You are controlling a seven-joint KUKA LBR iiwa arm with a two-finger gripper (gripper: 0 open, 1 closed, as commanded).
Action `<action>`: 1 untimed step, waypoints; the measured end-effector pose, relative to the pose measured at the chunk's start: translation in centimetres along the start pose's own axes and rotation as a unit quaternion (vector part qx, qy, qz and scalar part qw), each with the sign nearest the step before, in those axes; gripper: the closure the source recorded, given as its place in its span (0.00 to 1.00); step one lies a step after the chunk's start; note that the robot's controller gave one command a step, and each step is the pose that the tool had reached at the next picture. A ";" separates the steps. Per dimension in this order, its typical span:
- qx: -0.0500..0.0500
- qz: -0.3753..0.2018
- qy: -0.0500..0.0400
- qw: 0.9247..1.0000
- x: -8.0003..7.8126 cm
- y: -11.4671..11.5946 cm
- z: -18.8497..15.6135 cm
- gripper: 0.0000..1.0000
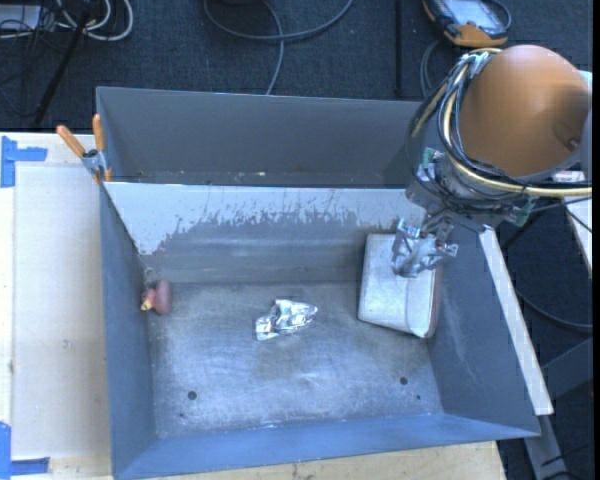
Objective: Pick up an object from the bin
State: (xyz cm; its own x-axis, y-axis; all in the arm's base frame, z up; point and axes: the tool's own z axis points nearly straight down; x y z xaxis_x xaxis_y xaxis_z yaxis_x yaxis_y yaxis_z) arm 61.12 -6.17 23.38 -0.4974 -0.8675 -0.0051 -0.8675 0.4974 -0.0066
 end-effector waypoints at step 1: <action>-0.004 0.012 0.002 1.000 0.7 0.8 1.3 1.00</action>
Offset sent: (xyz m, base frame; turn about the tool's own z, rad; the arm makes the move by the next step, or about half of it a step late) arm -0.0103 -0.0024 -0.0120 0.0233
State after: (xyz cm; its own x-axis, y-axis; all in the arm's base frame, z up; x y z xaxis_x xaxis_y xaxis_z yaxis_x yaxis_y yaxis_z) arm 60.09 -6.41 22.11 -0.5183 -0.8552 -0.0016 -0.8552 0.5183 0.0020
